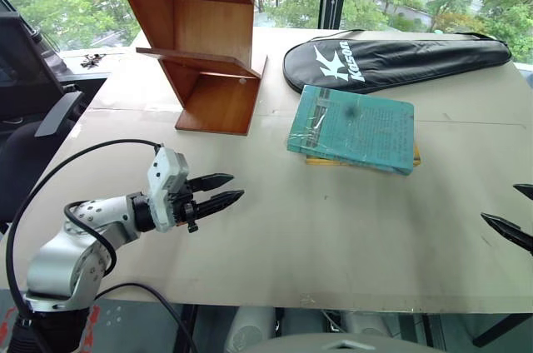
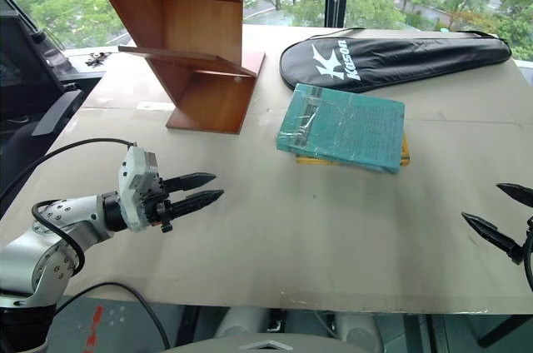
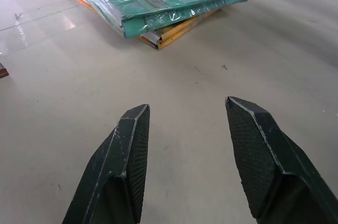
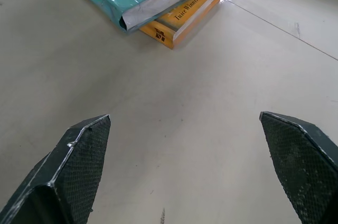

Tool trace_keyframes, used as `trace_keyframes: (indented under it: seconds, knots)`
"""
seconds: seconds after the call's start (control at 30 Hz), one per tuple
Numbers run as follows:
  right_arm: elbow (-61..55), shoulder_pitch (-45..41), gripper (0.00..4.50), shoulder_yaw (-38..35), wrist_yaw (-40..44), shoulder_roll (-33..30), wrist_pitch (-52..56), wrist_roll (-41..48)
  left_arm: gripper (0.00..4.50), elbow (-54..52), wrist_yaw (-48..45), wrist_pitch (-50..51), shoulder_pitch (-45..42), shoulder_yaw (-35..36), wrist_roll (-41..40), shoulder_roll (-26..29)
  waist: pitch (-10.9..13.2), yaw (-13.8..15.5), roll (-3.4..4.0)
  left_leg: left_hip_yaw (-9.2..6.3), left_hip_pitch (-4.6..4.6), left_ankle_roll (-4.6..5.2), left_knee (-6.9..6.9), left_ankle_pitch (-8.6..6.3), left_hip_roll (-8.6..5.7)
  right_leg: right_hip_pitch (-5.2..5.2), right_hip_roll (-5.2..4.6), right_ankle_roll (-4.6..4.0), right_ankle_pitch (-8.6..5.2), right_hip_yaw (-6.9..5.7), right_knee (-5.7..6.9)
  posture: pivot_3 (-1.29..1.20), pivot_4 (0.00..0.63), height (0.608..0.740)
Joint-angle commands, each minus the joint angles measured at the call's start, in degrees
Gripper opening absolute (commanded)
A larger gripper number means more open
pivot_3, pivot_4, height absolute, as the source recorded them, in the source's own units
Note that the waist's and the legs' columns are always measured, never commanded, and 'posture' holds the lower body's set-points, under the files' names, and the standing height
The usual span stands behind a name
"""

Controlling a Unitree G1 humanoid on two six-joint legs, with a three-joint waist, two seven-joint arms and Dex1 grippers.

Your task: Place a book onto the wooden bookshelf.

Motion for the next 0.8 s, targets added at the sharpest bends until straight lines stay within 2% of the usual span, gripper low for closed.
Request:
trace_keyframes:
  seconds: [0.03,0.37,0.47,0.63,0.73,0.8]
  knots:
    - [-1.8,-1.4,4.5,-0.8,-1.5,1.2,-1.1,0.4,2.32,-0.9,0.2,-1.1,-2.2,1.0,-0.3,0.1,0.0,0.0,0.0,0.0,0.0,0.0,0.0,0.0,0.0,0.0,0.0,0.0,0.0,0.0,0.0,0.0,0.15,0.74]
    - [-9.5,-9.2,4.5,1.3,-10.5,6.2,2.6,5.1,2.32,-0.3,-0.7,-4.2,-9.6,0.8,-3.9,-5.5,-0.1,-0.1,0.13,-0.01,-0.02,-0.05,-0.02,0.03,0.0,-0.01,0.0,0.02,0.02,-0.03,0.01,0.0,0.15,0.74]
    - [-11.0,-13.4,4.5,3.8,-14.0,4.0,8.2,6.7,2.32,-1.2,-1.6,-4.4,-10.3,1.3,-6.2,-6.2,-0.1,-0.2,0.13,-0.01,-0.01,-0.2,-0.02,0.12,0.0,-0.01,0.04,0.02,0.02,-0.03,0.02,0.0,0.15,0.74]
    - [-5.6,-26.3,4.5,14.3,-20.9,-1.8,17.9,2.8,2.32,-3.4,-3.1,-4.6,-9.1,0.9,-6.8,-4.9,-0.1,-0.4,0.12,0.04,0.0,-0.2,-0.01,0.12,-0.01,-0.01,0.04,0.02,0.02,0.0,0.02,0.0,0.15,0.74]
    - [-0.3,-34.4,3.64,21.1,-22.2,-4.3,21.8,-0.2,2.44,-4.5,-2.9,-4.5,-8.0,1.1,-6.9,-4.8,0.0,-0.1,0.12,0.05,-0.04,-0.2,-0.01,0.12,-0.02,-0.04,0.06,0.01,0.01,0.0,0.01,0.0,0.15,0.74]
    - [3.2,-40.0,2.77,25.9,-22.8,-4.9,23.0,-2.7,2.44,-5.4,-2.6,-4.3,-7.4,1.2,-7.1,-4.6,0.0,-0.1,0.12,0.05,-0.12,-0.21,-0.01,0.13,-0.02,-0.14,0.06,0.01,0.01,0.0,0.01,0.0,0.15,0.74]
